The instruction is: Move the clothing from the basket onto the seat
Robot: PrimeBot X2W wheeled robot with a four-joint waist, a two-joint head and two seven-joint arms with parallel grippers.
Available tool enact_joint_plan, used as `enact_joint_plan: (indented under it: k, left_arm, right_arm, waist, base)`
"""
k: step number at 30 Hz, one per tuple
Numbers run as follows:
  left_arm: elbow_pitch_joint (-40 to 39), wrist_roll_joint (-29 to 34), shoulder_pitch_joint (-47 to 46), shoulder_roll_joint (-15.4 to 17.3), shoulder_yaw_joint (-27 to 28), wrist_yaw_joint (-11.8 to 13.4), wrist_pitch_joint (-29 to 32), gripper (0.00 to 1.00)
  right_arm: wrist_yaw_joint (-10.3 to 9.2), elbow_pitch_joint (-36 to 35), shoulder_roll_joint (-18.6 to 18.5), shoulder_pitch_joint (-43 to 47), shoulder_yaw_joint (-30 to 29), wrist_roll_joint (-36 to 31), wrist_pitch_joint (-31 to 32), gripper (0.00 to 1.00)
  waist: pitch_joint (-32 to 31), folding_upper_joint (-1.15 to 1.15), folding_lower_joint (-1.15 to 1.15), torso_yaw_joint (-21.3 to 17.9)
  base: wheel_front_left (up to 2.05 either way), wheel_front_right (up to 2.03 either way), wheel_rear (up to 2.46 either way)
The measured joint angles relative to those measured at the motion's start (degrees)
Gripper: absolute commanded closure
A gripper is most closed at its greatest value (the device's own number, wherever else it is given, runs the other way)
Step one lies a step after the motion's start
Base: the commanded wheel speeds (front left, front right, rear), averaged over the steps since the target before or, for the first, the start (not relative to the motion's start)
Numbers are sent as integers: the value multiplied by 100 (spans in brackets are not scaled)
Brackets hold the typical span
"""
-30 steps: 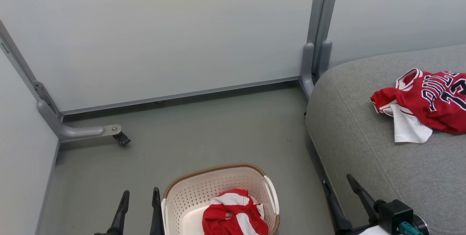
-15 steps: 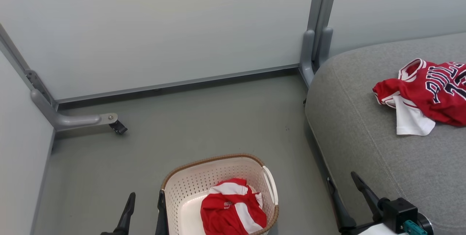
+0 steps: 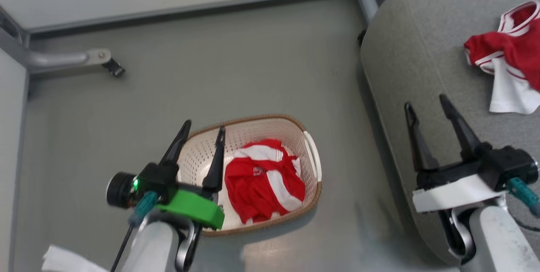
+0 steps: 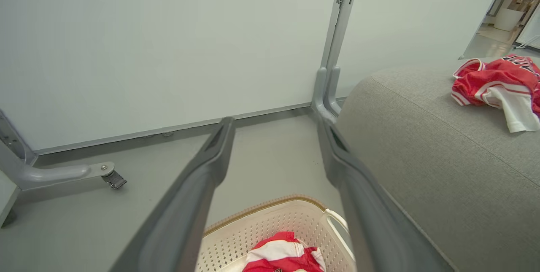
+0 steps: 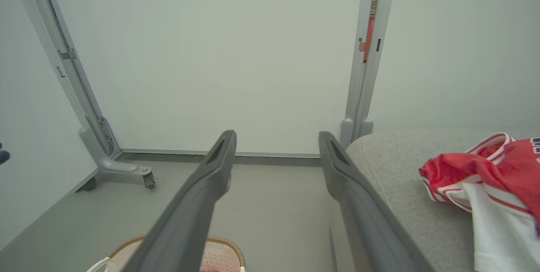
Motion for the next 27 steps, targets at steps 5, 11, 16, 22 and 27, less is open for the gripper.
enact_joint_plan:
  k: [5,11,16,22,27]
  left_arm:
    - [1095,31,-1296,96,-802,-92,-1,0]
    - [2377,-732,-2764,392,-2396,-107,49,0]
    - [3048,-1369,-3788,609,-3790,-110,337,0]
    - [3483,-2063,-4614,945,-5109,-110,624,0]
    - [3742,-2476,-5096,1061,-5667,-111,758,0]
  right_arm:
    - [0,-211,-119,-409,-149,-7,0,0]
    - [0,-516,-133,-843,-103,-15,1,0]
    - [0,-772,-66,-1122,32,-52,1,0]
    - [1,-972,101,-1440,132,71,1,0]
    - [0,-1143,138,-1506,196,47,0,0]
  waist:
    - [866,0,0,56]
    - [1868,0,0,81]
    - [2667,0,1,40]
    - [3511,0,1,-109]
    - [4143,0,1,-297]
  base:
    - [0,0,0]
    - [0,0,0]
    - [0,0,0]
    - [0,0,0]
    - [0,0,0]
